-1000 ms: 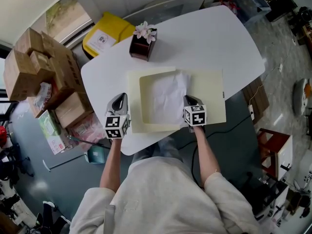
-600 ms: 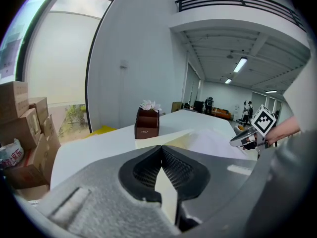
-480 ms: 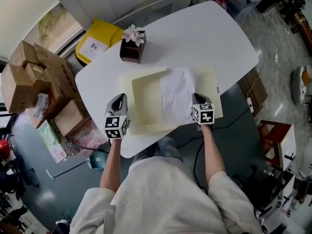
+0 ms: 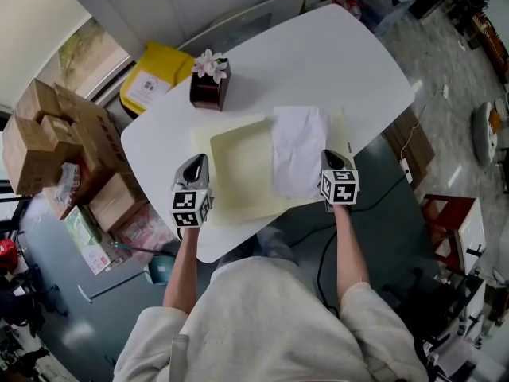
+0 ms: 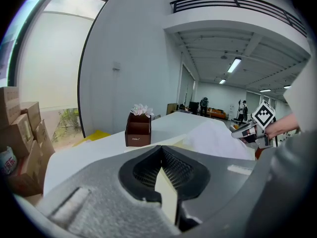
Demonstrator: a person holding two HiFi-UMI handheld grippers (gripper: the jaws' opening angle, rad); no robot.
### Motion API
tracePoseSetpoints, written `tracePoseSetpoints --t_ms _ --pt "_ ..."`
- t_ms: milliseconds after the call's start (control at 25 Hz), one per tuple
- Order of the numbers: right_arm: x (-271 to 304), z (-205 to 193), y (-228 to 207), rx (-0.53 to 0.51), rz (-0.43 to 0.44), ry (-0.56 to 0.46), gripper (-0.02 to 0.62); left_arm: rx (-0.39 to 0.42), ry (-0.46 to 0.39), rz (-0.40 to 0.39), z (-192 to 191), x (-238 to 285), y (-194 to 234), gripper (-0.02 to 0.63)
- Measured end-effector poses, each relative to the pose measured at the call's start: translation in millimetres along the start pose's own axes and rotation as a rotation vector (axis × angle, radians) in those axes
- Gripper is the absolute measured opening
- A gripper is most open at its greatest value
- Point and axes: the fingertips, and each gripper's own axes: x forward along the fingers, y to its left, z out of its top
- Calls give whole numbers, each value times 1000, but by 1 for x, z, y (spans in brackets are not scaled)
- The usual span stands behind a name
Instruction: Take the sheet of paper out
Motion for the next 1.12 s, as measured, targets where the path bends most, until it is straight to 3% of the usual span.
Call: tracePoseSetpoints --t_ms 600,1120 --pt "-39 104 28 -81 21 -250 8 54 -112 6 62 -9 -4 5" --pt "-90 164 59 -118 43 -440 6 89 -184 0 107 -34 -15 5"
